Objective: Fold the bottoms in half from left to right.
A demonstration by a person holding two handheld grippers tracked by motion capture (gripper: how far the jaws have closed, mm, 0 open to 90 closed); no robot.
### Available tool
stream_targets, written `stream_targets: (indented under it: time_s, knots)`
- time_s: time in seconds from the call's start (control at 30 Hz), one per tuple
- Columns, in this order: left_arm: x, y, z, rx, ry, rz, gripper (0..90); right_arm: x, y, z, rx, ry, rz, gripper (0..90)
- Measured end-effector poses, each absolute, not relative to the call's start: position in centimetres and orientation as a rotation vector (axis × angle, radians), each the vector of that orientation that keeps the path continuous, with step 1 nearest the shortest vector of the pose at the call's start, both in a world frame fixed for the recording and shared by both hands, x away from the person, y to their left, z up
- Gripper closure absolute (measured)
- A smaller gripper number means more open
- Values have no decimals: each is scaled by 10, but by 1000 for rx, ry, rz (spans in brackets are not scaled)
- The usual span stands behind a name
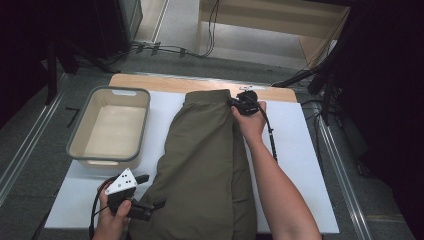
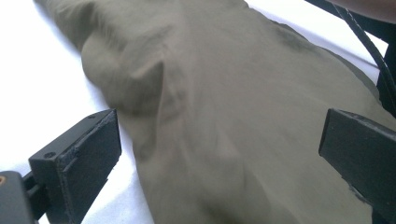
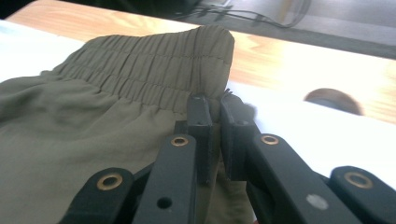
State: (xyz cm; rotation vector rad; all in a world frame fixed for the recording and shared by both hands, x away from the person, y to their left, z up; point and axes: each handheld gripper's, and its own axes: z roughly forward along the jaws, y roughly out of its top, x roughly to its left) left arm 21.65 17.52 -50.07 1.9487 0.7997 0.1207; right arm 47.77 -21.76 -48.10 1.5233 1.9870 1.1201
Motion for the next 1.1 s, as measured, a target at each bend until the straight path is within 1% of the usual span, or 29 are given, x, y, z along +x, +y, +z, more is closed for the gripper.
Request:
stream_targets:
  time_s: [0.07, 0.13, 0.17, 0.2, 0.23, 0.3, 0.37, 0.43, 0.57, 0.77, 0.93, 1.1]
  knots:
    - [216, 175, -501, 1955, 797, 125, 0, 480, -221, -488, 1538, 1981, 1050, 810]
    - [216, 174, -501, 1958, 795, 125, 0, 481, -223, -495, 1546, 1995, 1029, 774]
    - [216, 174, -501, 1959, 796, 125, 0, 480, -224, -497, 1546, 1990, 1043, 725]
    - [216, 174, -501, 1961, 796, 126, 0, 478, -225, -498, 1554, 1974, 1059, 656]
    - [216, 175, -501, 1959, 796, 126, 0, 475, -226, -498, 1565, 1965, 1069, 563]
    - [216, 174, -501, 1959, 795, 124, 0, 471, -229, -496, 1576, 1962, 1094, 434]
    - [216, 174, -501, 1960, 794, 123, 0, 465, -235, -493, 1587, 1961, 1158, 368]
    - [216, 173, -501, 1964, 793, 126, 0, 456, -239, -490, 1573, 1973, 1179, 339]
    - [216, 173, -501, 1968, 791, 128, 0, 439, -244, -491, 1576, 1987, 1182, 341]
    - [216, 172, -501, 1963, 798, 142, 0, 415, -248, -497, 1557, 1998, 1208, 387]
    - [215, 172, -500, 1964, 796, 159, 0, 397, -244, -499, 1528, 2028, 1239, 403]
    - [214, 173, -500, 1956, 799, 162, 0, 387, -236, -503, 1506, 2061, 1239, 413]
